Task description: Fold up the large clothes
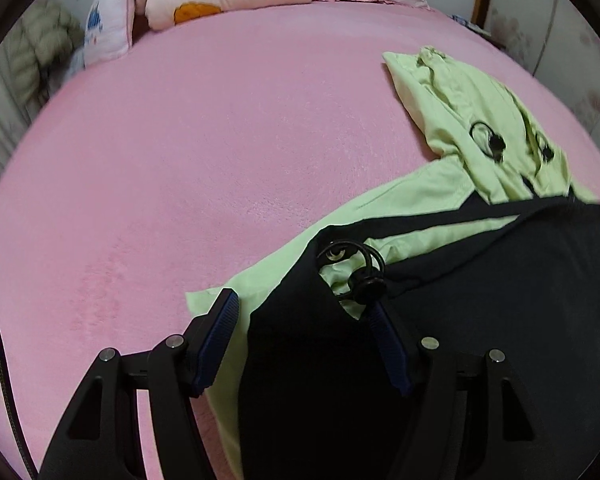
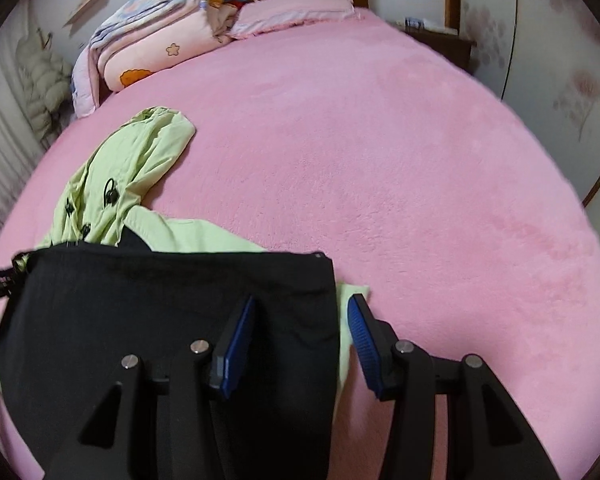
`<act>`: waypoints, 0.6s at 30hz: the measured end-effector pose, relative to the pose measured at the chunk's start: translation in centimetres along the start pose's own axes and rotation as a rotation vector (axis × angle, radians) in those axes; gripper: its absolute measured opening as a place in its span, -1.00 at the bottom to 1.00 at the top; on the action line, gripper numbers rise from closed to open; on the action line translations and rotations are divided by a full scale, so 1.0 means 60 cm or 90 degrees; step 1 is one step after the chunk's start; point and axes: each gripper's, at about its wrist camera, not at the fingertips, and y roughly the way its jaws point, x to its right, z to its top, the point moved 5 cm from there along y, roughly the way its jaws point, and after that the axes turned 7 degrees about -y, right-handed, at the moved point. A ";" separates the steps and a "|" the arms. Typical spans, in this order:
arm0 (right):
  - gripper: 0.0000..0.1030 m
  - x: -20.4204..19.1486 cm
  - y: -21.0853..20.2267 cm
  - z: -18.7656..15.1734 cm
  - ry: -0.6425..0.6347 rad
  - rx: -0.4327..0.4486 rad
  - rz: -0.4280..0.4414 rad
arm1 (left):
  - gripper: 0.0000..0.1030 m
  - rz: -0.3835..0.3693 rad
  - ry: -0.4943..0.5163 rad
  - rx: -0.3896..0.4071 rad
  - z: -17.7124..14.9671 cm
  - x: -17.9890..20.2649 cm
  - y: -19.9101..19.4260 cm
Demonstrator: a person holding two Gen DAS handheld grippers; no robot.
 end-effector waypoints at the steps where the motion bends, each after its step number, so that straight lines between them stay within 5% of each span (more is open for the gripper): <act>1: -0.06 0.000 0.005 0.002 0.010 -0.005 0.010 | 0.17 -0.011 -0.010 -0.002 -0.004 0.002 0.002; 6: -0.06 -0.003 0.027 0.005 0.033 -0.021 0.029 | 0.08 -0.048 -0.068 -0.002 -0.001 -0.005 0.014; 9: -0.04 -0.006 0.037 0.003 0.047 -0.021 0.035 | -0.15 -0.064 -0.092 0.004 0.000 -0.009 0.018; 13: -0.49 0.000 0.035 -0.004 0.055 -0.010 0.017 | -0.64 -0.064 -0.095 0.017 -0.002 -0.003 0.018; 18: -0.69 -0.015 0.015 -0.002 0.029 0.030 -0.015 | -0.77 -0.016 -0.115 0.066 0.007 0.014 -0.003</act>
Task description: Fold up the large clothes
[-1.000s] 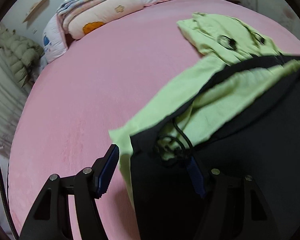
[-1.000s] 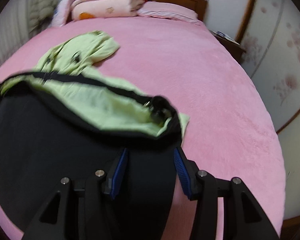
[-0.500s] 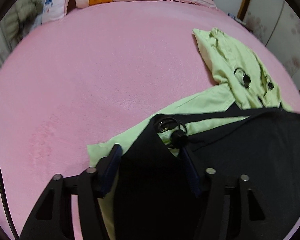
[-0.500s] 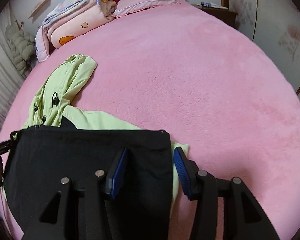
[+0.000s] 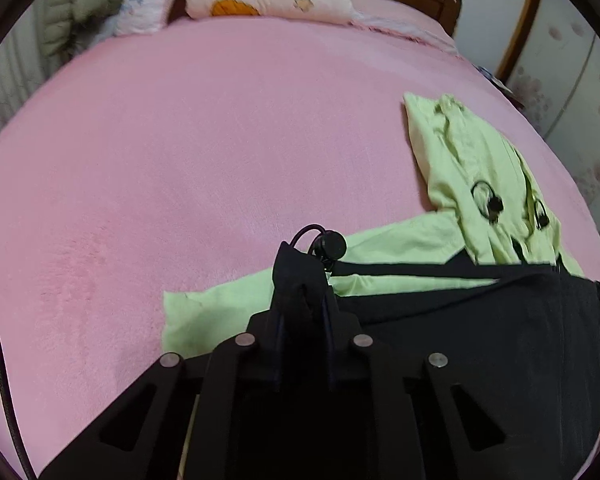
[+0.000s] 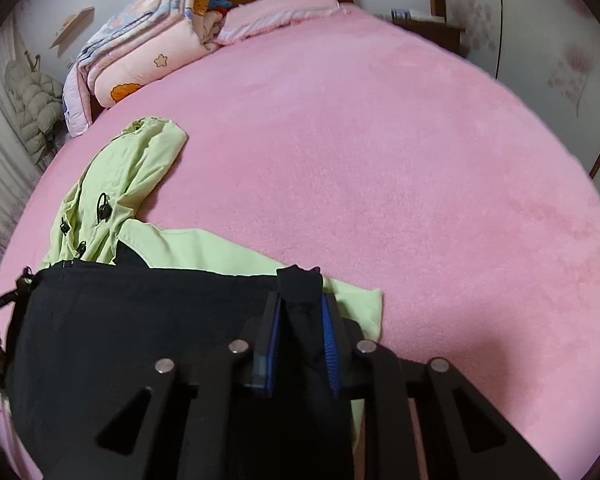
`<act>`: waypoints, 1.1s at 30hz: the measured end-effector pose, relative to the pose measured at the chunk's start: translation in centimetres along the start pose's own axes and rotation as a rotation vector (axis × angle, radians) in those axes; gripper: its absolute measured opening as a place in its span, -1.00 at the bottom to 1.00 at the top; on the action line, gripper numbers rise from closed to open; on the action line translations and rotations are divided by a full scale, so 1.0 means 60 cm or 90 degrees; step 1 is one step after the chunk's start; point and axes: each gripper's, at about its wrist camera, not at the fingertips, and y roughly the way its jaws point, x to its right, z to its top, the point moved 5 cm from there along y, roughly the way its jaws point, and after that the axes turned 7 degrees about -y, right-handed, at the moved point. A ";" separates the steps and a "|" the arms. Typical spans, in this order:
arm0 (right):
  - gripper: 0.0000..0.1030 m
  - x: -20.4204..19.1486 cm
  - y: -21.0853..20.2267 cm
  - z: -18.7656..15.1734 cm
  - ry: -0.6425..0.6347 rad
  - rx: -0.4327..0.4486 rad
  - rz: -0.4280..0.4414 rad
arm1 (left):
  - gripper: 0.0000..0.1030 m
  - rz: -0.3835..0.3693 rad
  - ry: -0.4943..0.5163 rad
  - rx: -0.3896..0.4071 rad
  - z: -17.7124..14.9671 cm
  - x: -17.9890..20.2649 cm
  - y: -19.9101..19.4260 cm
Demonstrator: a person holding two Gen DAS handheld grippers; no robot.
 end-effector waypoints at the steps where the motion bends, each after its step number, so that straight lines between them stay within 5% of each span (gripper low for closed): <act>1: -0.74 -0.003 -0.006 0.003 -0.006 0.010 -0.010 | -0.77 0.007 -0.005 0.017 0.005 0.003 -0.007; 8: -0.77 -0.012 -0.040 0.046 -0.006 0.087 -0.064 | -0.78 0.021 -0.050 0.032 0.044 0.016 -0.011; 15: -0.76 -0.011 0.028 0.046 0.008 0.035 -0.112 | -0.71 0.058 -0.058 -0.023 0.040 0.021 0.064; 17: -0.71 -0.016 0.047 0.043 -0.008 0.016 -0.135 | -0.60 0.063 -0.068 -0.026 0.037 0.021 0.074; 22: -0.58 -0.029 0.043 0.050 -0.039 -0.008 -0.186 | 0.34 0.078 -0.129 -0.029 0.046 -0.005 0.054; 26: -0.53 -0.044 -0.011 0.059 -0.048 0.036 -0.230 | 0.36 0.087 -0.151 0.020 0.052 -0.013 -0.006; 30: -0.41 -0.098 -0.076 0.058 -0.033 0.089 -0.191 | 0.36 0.083 -0.093 0.066 0.035 0.031 -0.076; 33: -0.39 -0.176 -0.113 0.036 -0.041 0.106 -0.105 | 0.36 0.058 -0.036 0.059 -0.025 0.099 -0.112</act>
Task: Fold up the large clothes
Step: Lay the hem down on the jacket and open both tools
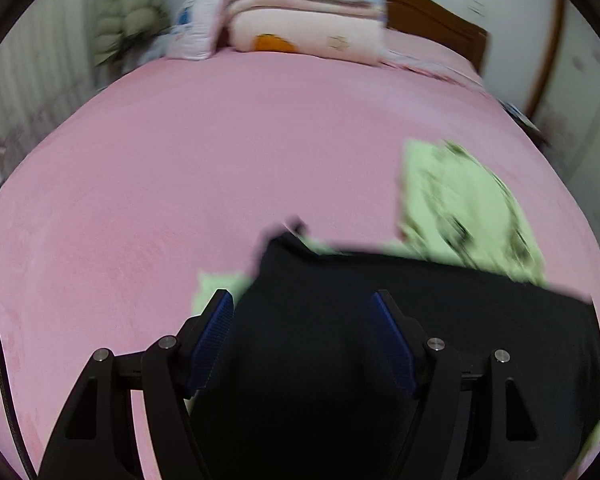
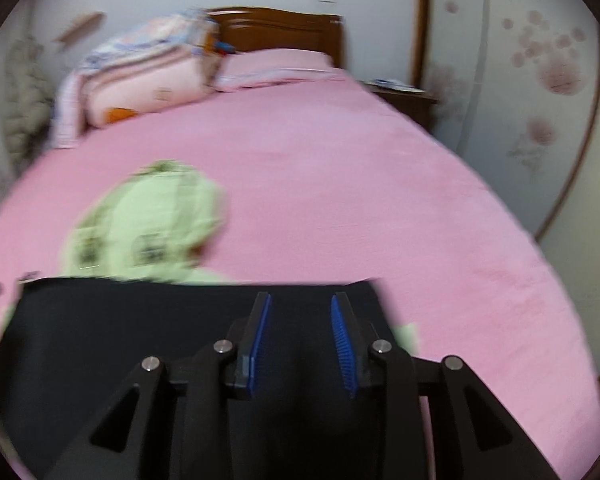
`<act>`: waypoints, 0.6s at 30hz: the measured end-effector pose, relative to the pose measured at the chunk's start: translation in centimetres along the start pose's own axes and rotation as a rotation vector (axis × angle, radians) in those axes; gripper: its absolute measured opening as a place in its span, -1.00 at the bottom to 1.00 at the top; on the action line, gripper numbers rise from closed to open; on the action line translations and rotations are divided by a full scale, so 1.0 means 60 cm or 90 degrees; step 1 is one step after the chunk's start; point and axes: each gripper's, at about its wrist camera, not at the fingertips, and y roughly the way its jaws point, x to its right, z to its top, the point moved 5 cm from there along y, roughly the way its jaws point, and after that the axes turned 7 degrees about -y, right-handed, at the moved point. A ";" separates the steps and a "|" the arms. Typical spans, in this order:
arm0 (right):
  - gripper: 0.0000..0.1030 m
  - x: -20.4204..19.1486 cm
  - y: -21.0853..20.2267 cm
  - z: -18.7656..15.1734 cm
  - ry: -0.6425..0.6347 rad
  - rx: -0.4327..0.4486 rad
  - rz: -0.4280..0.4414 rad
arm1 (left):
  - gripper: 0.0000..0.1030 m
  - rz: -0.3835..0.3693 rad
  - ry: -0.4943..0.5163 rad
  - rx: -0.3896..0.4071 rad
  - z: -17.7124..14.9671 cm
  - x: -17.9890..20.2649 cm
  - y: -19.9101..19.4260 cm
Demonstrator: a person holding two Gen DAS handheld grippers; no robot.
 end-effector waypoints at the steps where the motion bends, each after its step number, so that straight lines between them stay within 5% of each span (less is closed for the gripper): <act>1: -0.35 -0.033 -0.017 -0.012 -0.001 -0.002 0.032 | 0.36 -0.012 0.012 -0.007 -0.026 0.020 -0.011; 4: -0.32 -0.119 -0.044 -0.058 -0.006 -0.027 0.123 | 0.36 -0.031 0.043 -0.010 -0.113 0.064 -0.047; 7: -0.31 -0.195 -0.061 -0.111 -0.043 -0.037 0.169 | 0.36 0.021 0.074 0.001 -0.183 0.091 -0.045; 12: -0.32 -0.220 -0.047 -0.208 -0.117 -0.080 0.088 | 0.40 0.094 0.042 0.015 -0.218 0.036 -0.035; 18: -0.36 -0.057 -0.059 -0.261 -0.058 -0.078 -0.052 | 0.41 0.224 0.062 0.044 -0.205 -0.058 -0.048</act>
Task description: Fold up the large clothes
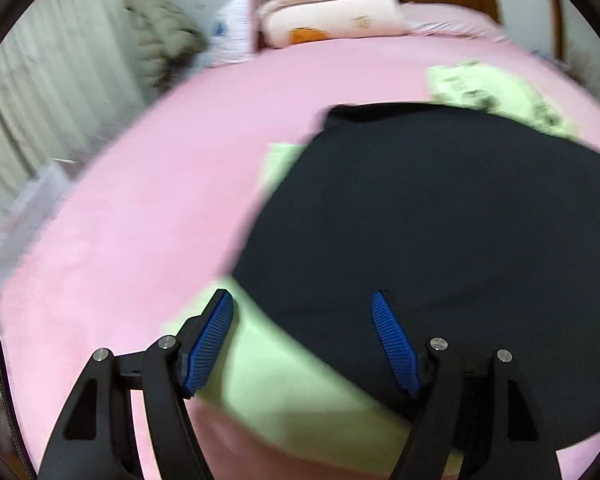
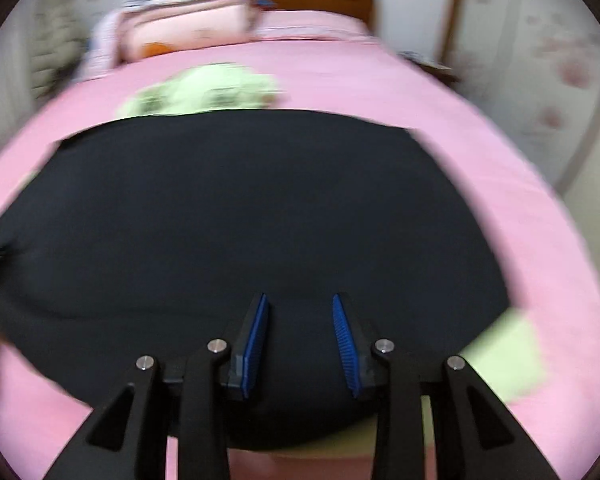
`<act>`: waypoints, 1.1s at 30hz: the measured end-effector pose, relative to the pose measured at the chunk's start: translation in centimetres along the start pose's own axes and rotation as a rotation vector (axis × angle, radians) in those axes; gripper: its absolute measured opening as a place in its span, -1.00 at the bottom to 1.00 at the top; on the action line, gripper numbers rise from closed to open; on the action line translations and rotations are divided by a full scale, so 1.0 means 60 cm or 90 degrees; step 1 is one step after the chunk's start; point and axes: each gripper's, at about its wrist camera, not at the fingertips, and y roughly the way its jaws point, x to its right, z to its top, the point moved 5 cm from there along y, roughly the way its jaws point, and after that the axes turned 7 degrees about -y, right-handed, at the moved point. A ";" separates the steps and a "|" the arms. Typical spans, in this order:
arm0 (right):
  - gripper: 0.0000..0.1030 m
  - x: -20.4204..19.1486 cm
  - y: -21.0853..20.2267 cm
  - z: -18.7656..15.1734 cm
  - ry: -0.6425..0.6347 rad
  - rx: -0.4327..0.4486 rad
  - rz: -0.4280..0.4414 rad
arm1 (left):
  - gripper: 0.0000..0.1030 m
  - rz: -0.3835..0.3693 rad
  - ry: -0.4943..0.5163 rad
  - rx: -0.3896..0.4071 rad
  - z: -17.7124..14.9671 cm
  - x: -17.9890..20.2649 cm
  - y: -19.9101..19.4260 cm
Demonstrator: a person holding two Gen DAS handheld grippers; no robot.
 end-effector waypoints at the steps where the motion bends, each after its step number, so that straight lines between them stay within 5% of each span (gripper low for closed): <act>1: -0.36 0.031 0.002 -0.008 0.016 -0.008 -0.027 | 0.44 -0.005 -0.011 -0.003 -0.001 -0.016 0.004; 5: -0.47 0.109 -0.001 -0.039 0.090 -0.008 -0.008 | 0.51 -0.011 -0.055 -0.021 -0.017 -0.058 0.010; 12: -0.43 0.082 0.018 -0.044 0.054 -0.028 -0.078 | 0.51 0.008 -0.054 -0.011 -0.056 -0.055 0.002; 33: -0.42 0.081 0.014 -0.044 0.037 -0.050 -0.067 | 0.52 -0.003 -0.043 -0.031 -0.036 -0.049 -0.017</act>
